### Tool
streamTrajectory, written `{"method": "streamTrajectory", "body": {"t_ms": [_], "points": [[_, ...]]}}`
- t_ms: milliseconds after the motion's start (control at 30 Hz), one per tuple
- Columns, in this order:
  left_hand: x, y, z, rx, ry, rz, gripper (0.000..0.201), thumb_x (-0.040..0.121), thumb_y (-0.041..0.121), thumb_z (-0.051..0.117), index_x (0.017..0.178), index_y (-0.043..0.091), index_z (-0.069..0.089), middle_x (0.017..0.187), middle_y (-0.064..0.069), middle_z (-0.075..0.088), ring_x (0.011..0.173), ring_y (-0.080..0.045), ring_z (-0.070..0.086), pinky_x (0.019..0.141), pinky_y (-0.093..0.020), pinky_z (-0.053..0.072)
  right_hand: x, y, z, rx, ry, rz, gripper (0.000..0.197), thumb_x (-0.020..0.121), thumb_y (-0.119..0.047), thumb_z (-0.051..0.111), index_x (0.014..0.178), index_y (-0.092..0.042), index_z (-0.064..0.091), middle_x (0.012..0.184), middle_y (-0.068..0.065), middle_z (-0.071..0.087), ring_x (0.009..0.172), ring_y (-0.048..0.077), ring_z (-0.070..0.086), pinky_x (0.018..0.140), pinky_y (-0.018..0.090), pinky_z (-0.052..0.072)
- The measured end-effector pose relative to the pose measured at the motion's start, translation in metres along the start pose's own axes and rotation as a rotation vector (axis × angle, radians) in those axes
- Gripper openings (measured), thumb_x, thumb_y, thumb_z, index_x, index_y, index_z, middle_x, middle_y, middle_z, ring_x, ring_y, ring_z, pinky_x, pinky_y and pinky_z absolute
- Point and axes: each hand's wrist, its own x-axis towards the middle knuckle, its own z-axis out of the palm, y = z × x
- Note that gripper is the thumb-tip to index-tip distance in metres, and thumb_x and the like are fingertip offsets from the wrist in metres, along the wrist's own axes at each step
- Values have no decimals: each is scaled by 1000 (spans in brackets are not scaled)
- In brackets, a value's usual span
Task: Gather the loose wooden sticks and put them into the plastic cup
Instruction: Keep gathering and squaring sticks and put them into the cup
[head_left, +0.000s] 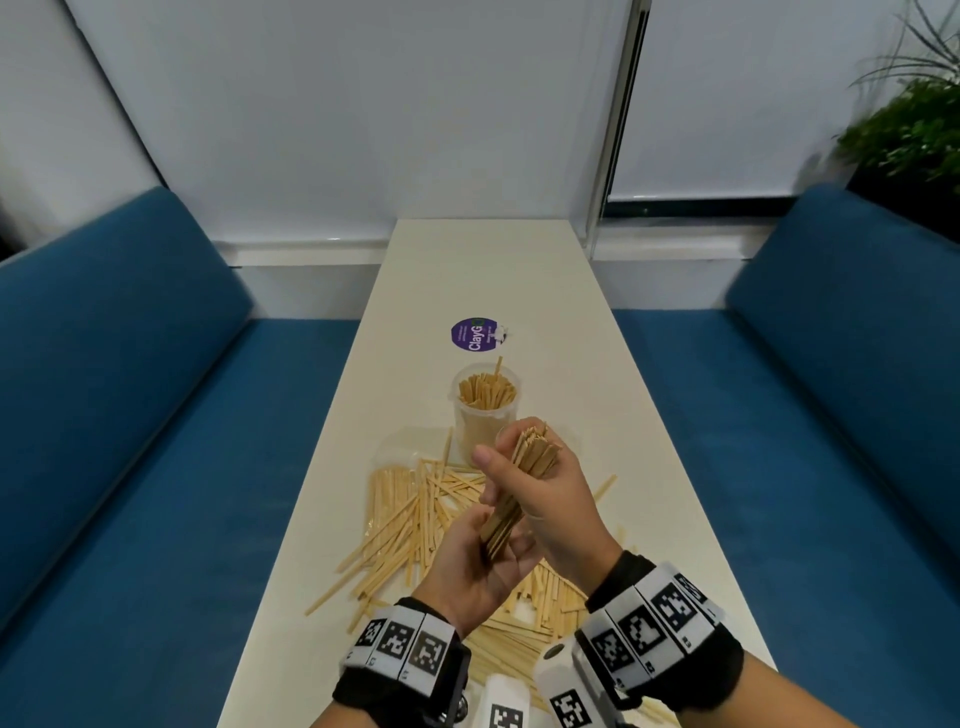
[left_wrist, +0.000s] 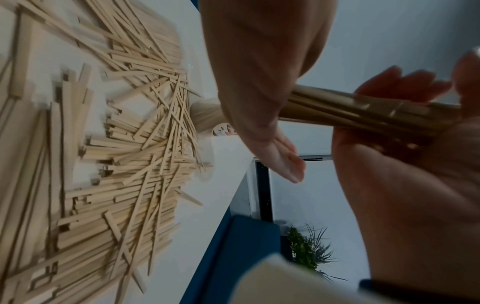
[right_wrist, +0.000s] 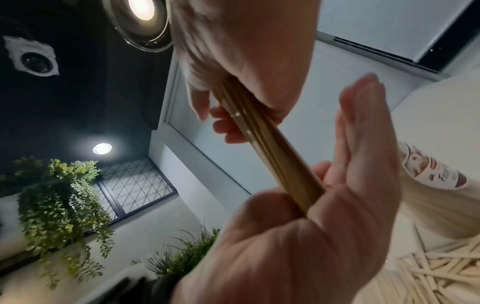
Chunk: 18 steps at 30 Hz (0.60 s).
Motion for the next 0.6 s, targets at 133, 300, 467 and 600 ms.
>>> {"method": "streamTrajectory", "body": {"t_ms": [133, 300, 467, 600], "points": [[-3, 1, 3, 8, -48, 25, 33, 78, 20, 49, 87, 2, 75, 94, -19, 70, 89, -28, 68, 83, -40, 52, -3, 8, 3, -35, -8, 49, 31, 74, -30, 76, 60, -17, 51, 49, 5, 46, 47, 14, 46, 57, 25, 44], [0, 3, 0, 47, 39, -44, 30, 69, 10, 62, 97, -1, 59, 94, -18, 56, 84, -25, 58, 72, -36, 55, -2, 2, 5, 108, 42, 123, 44, 79, -42, 64, 53, -16, 40, 43, -2, 31, 41, 13, 29, 46, 22, 34], [0, 5, 6, -23, 28, -7, 33, 86, 25, 50, 90, -3, 67, 84, -18, 68, 75, -27, 69, 62, -34, 59, -4, 2, 7, -1, -35, 34, 54, 87, -49, 57, 50, -11, 50, 45, 8, 45, 48, 21, 45, 58, 29, 45], [-2, 7, 8, -9, 3, 13, 39, 79, 36, 57, 94, 3, 71, 98, -16, 57, 96, -26, 59, 77, -33, 54, -5, 8, 7, -98, -90, 44, 53, 73, -47, 70, 61, 1, 51, 56, 20, 52, 57, 26, 51, 68, 33, 48]]}}
